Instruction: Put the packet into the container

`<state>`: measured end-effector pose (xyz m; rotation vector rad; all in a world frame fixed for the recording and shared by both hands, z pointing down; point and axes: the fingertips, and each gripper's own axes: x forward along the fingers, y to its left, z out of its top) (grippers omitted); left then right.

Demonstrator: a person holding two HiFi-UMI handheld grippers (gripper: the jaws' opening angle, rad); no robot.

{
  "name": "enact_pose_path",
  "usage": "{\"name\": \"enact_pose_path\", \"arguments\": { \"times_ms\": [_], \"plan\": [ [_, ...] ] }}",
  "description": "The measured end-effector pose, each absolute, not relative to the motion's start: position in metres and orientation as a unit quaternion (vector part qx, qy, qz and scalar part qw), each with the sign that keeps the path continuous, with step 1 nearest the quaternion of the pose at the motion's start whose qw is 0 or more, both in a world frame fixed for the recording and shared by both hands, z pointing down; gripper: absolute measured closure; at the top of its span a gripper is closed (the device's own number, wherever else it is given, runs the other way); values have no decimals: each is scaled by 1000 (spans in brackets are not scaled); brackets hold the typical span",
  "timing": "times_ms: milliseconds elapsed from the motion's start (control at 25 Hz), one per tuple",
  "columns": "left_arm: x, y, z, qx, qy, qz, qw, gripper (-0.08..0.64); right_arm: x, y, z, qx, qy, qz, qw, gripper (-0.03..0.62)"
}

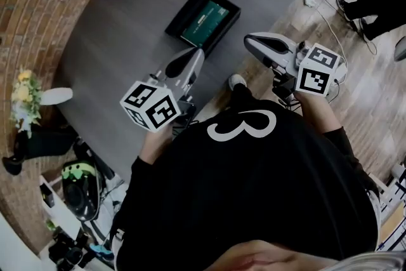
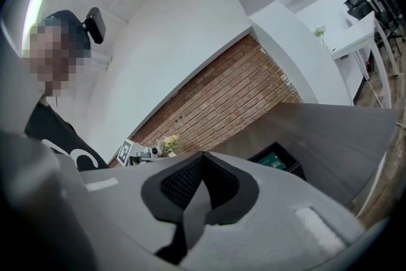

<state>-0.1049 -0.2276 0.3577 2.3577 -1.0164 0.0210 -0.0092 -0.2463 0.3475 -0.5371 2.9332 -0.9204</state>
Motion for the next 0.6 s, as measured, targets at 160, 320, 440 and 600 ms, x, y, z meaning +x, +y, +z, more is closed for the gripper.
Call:
{"name": "enact_pose_path", "arguments": {
  "times_ms": [160, 320, 440, 600],
  "plan": [
    [-106, -215, 351, 877, -382, -17, 290, 549, -16, -236, 348, -170, 940, -296, 12, 591],
    [-107, -207, 346, 880, -381, -24, 283, 548, -21, -228, 350, -171, 941, -290, 9, 591],
    [-106, -201, 345, 881, -383, -21, 276, 548, -20, -224, 350, -179, 942, -283, 8, 591],
    [-105, -198, 346, 882, -387, -16, 270, 548, -19, -222, 349, -185, 942, -279, 7, 591]
  ]
}}
